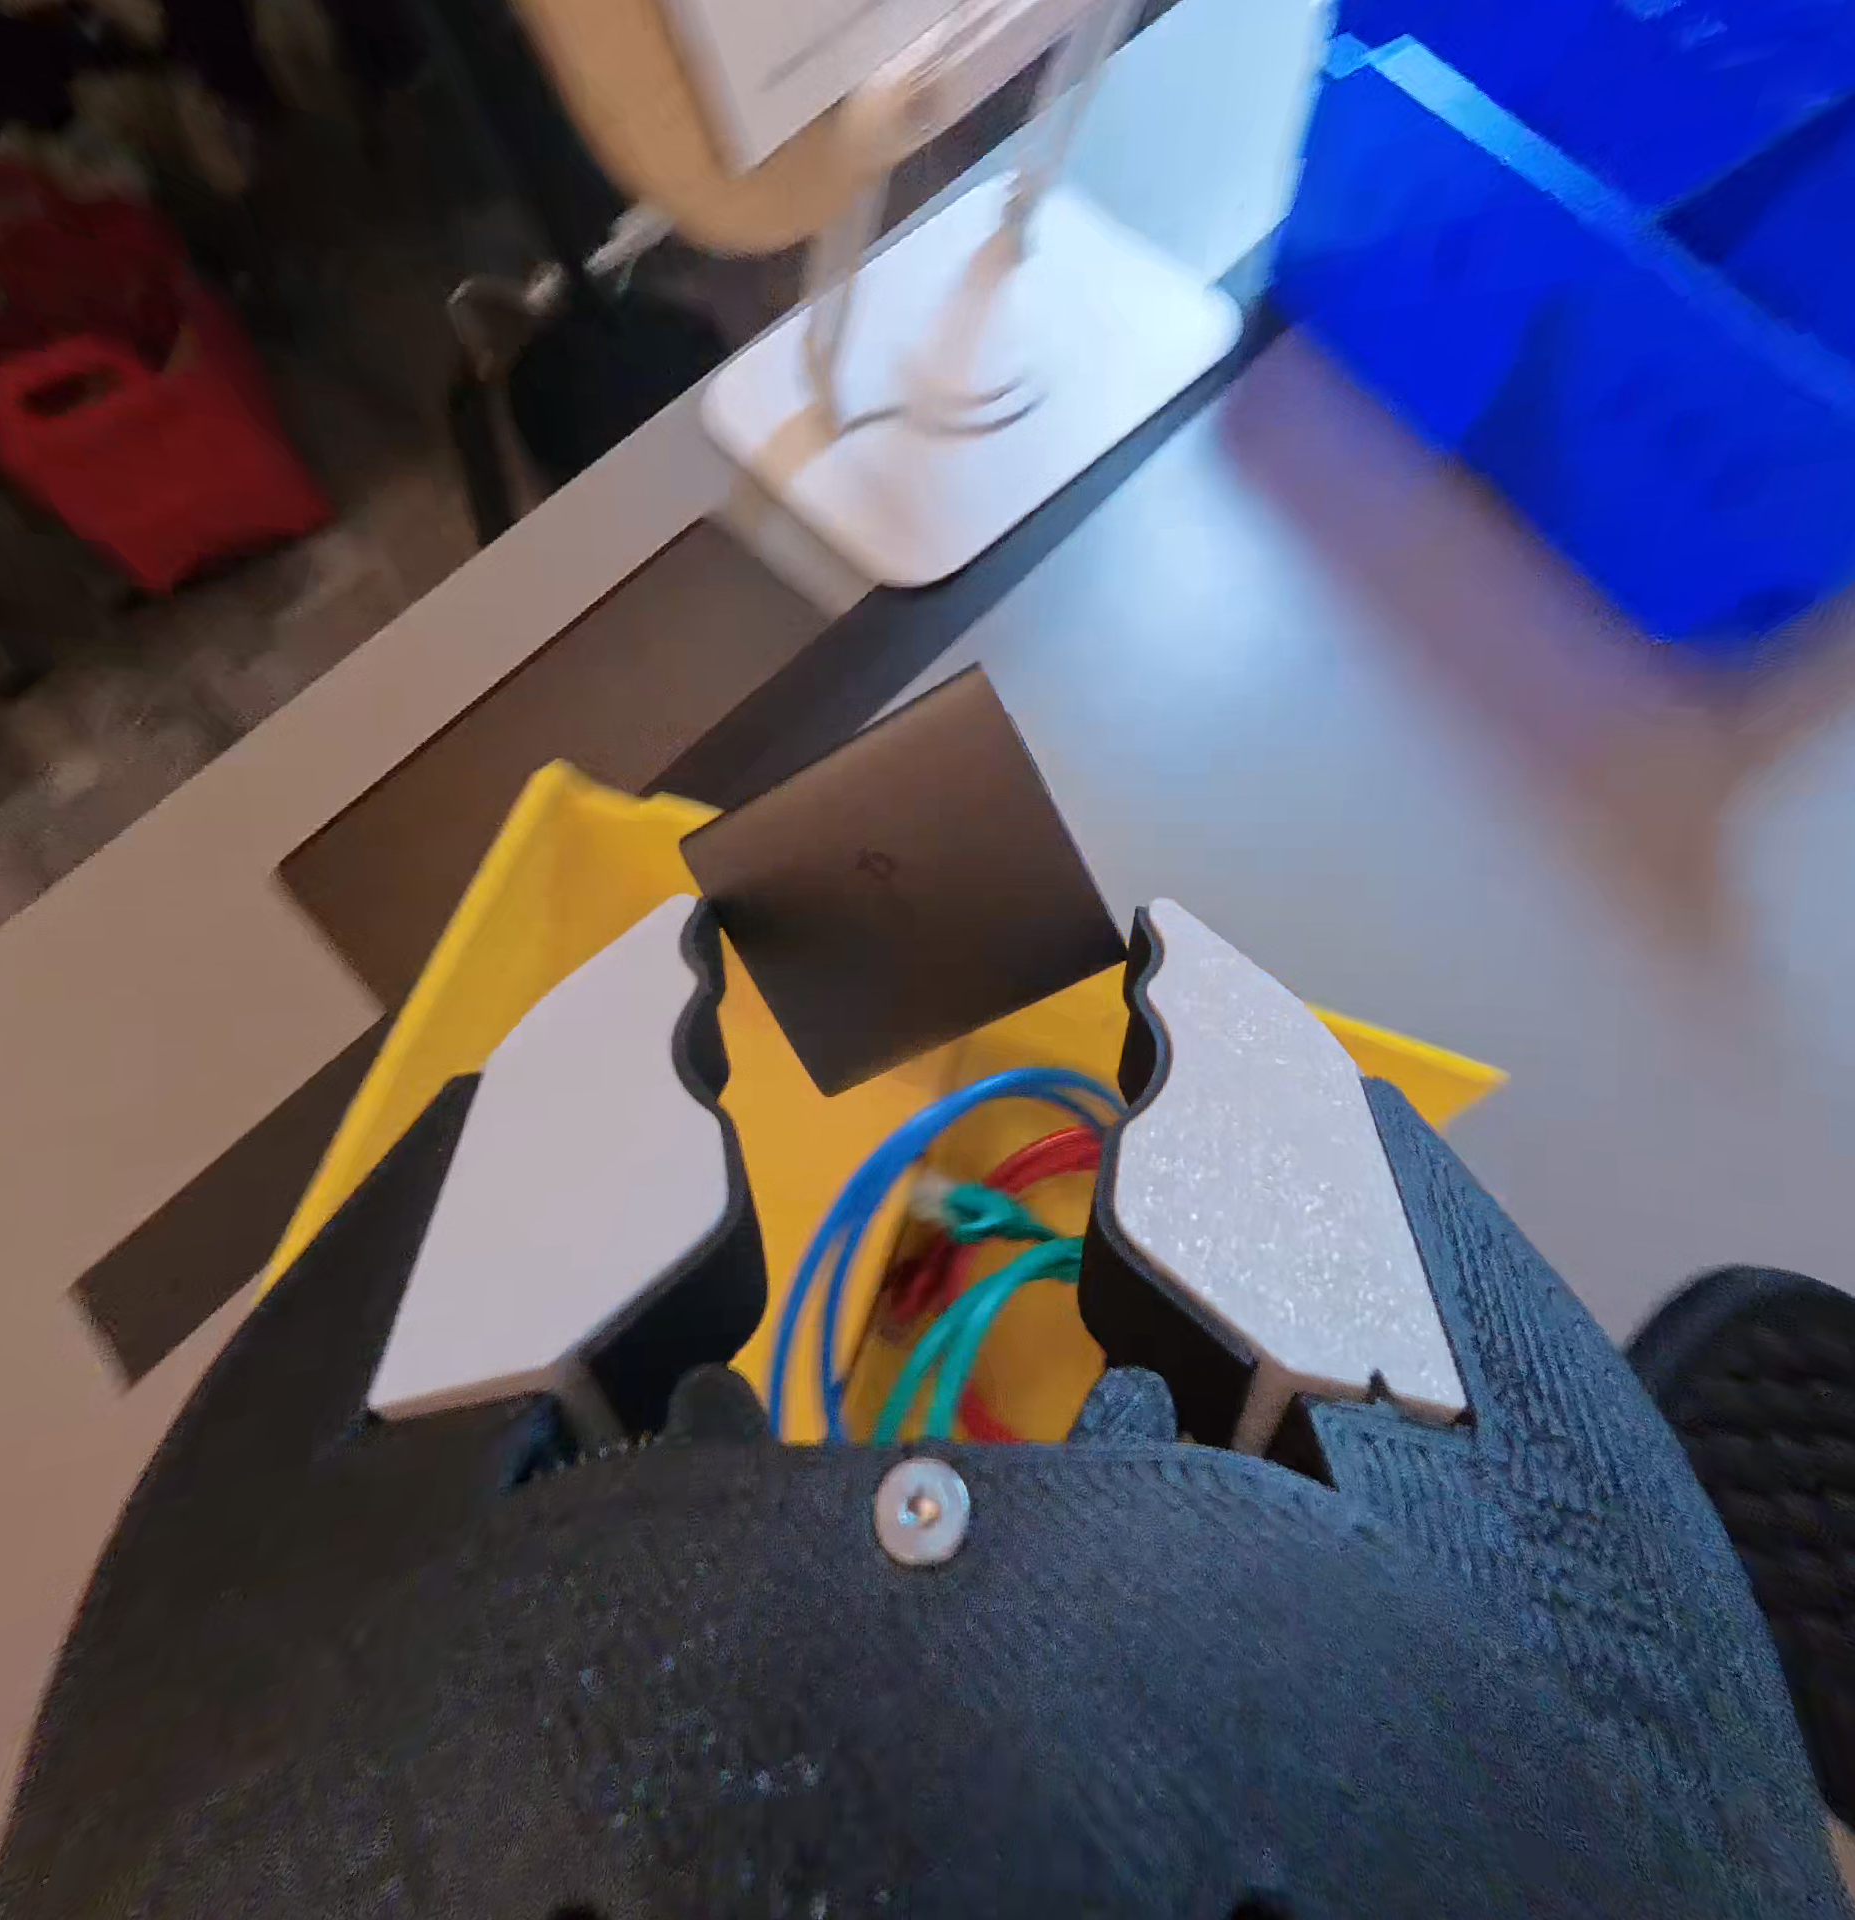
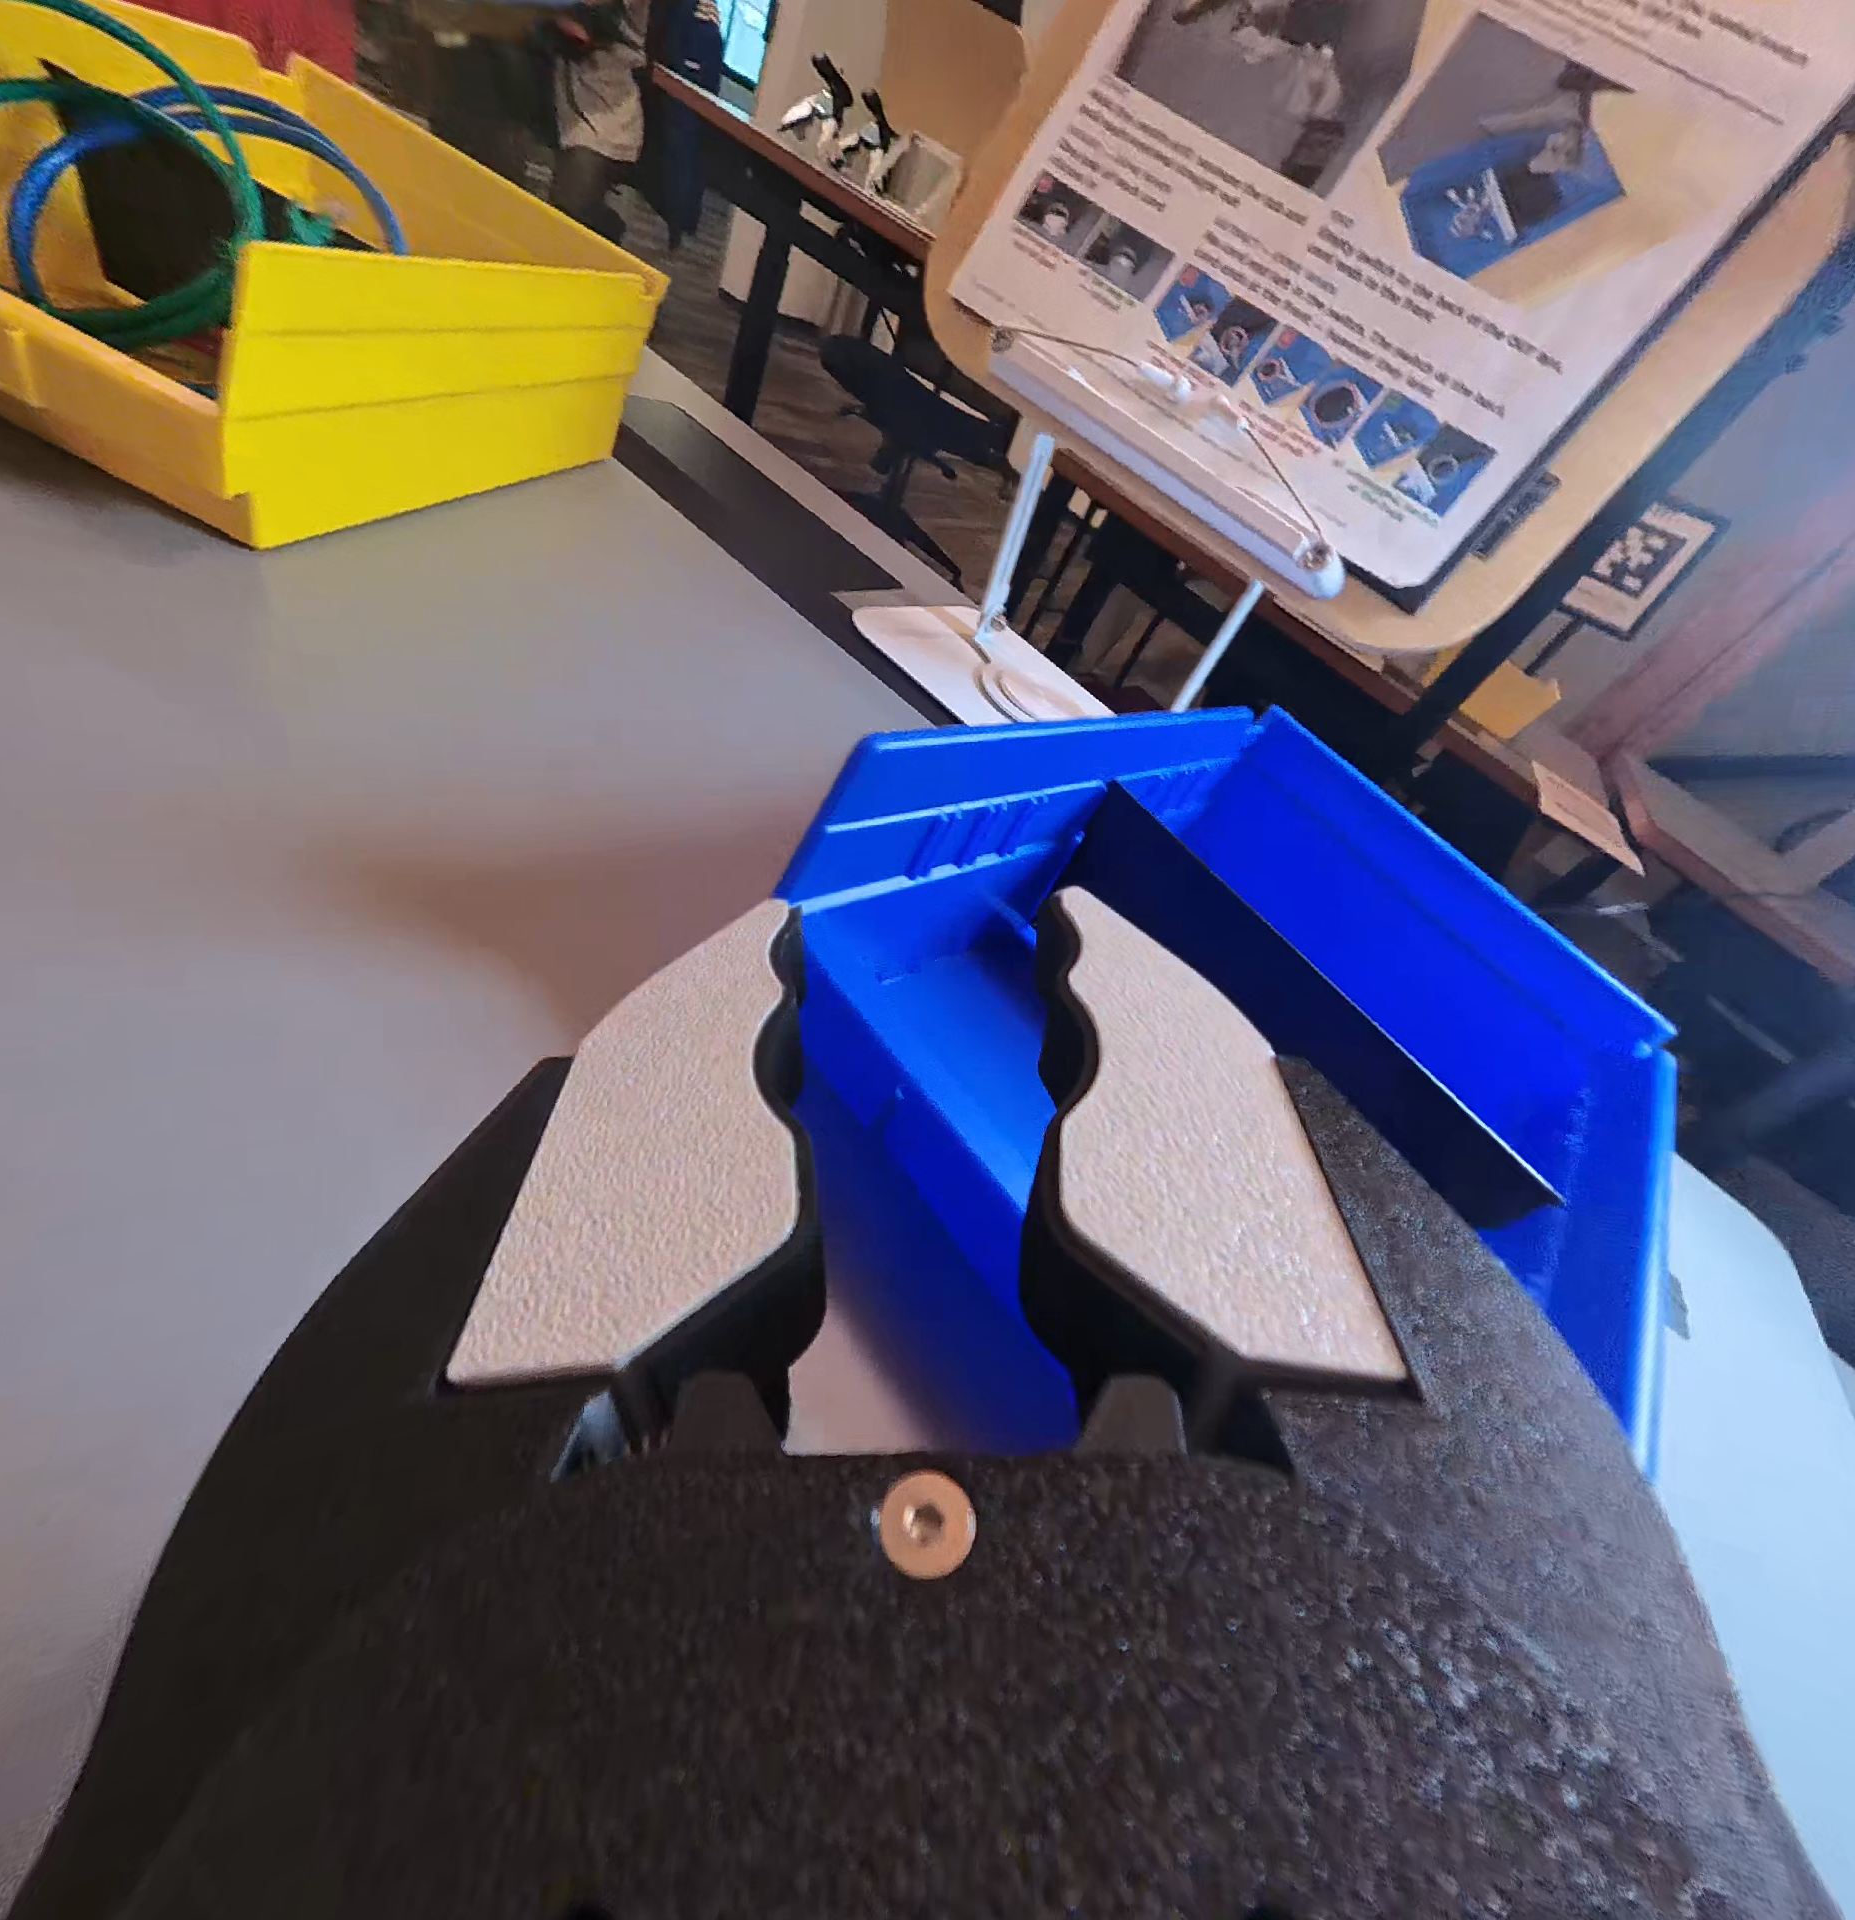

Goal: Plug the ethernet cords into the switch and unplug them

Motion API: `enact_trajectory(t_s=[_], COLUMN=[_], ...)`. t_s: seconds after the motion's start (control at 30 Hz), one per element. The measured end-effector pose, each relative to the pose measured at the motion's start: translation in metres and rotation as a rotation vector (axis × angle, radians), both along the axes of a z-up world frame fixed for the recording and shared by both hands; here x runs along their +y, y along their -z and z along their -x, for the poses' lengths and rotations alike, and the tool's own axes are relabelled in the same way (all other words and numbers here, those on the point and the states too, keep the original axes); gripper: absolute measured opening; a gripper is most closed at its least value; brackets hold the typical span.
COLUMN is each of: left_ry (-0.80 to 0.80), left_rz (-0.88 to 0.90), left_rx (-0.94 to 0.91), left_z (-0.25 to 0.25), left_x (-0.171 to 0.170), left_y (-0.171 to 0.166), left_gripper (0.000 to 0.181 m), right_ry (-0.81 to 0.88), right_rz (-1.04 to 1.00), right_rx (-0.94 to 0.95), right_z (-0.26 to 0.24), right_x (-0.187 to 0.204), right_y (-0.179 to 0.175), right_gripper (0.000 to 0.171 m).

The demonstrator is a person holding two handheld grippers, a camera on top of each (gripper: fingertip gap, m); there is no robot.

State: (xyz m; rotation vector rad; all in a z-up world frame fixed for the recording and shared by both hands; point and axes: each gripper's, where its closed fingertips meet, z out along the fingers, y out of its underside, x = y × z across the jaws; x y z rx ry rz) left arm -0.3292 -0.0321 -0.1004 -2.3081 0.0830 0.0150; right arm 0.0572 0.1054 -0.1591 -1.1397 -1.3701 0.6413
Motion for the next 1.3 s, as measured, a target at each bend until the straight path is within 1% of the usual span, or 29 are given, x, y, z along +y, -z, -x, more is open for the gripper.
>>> enact_trajectory(t_s=[0.1, 0.17, 0.37, 0.43, 0.5, 0.6, 0.63, 0.67, 0.77, 0.83, 0.93, 0.97, 1.07, 1.17, 1.23, 1.3], left_ry=[0.186, 0.316, 0.694, 0.758, 0.752, 0.741, 0.740, 0.739, 0.713, 0.680, 0.585, 0.550, 0.460, 0.431, 0.418, 0.409], left_rz=[-0.101, -0.171, -0.320, -0.379, -0.439, -0.478, -0.475, -0.480, -0.440, -0.408, -0.404, -0.393, -0.357, -0.292, -0.266, -0.275], left_rx=[-0.056, -0.120, -0.402, -0.488, -0.609, -0.821, -0.865, -0.897, -0.951, -0.921, -0.800, -0.759, -0.646, -0.495, -0.433, -0.446], left_z=[-0.071, -0.123, -0.282, -0.320, -0.342, -0.360, -0.364, -0.366, -0.367, -0.363, -0.346, -0.340, -0.330, -0.331, -0.332, -0.330], left_x=[0.004, 0.003, -0.016, -0.021, -0.018, -0.016, -0.016, -0.017, -0.017, -0.013, -0.005, -0.003, 0.003, 0.008, 0.011, 0.014], left_y=[-0.015, -0.016, 0.003, 0.008, 0.007, 0.004, 0.005, 0.007, 0.018, 0.031, 0.049, 0.055, 0.073, 0.096, 0.104, 0.103], left_gripper=[0.075, 0.075, 0.075, 0.075, 0.075, 0.075, 0.075, 0.075, 0.075, 0.072, 0.061, 0.060, 0.053, 0.044, 0.036, 0.028], right_ry=[-0.095, -0.160, -0.372, -0.405, -0.410, -0.433, -0.422, -0.414, -0.480, -0.488, -0.446, -0.427, -0.315, -0.214, -0.181, -0.168], right_rz=[-0.008, -0.010, -0.096, -0.120, -0.160, -0.165, -0.190, -0.211, -0.155, -0.132, -0.082, -0.067, -0.157, -0.263, -0.280, -0.324], right_rx=[0.009, 0.022, 0.006, 0.035, 0.076, 0.128, 0.142, 0.160, 0.105, 0.041, -0.108, -0.162, -0.312, -0.429, -0.466, -0.452], right_z=[0.011, 0.018, 0.036, 0.042, 0.048, 0.056, 0.059, 0.060, 0.058, 0.060, 0.063, 0.063, 0.066, 0.070, 0.071, 0.072], right_x=[-0.024, -0.042, -0.099, -0.114, -0.129, -0.151, -0.153, -0.153, -0.155, -0.151, -0.135, -0.129, -0.112, -0.107, -0.108, -0.108], right_y=[-0.003, -0.008, -0.019, -0.028, -0.036, -0.042, -0.044, -0.045, -0.034, -0.020, 0.008, 0.017, 0.041, 0.057, 0.060, 0.056], right_gripper=[0.044, 0.044, 0.049, 0.056, 0.064, 0.073, 0.072, 0.065, 0.065, 0.064, 0.064, 0.064, 0.064, 0.065, 0.065, 0.064])
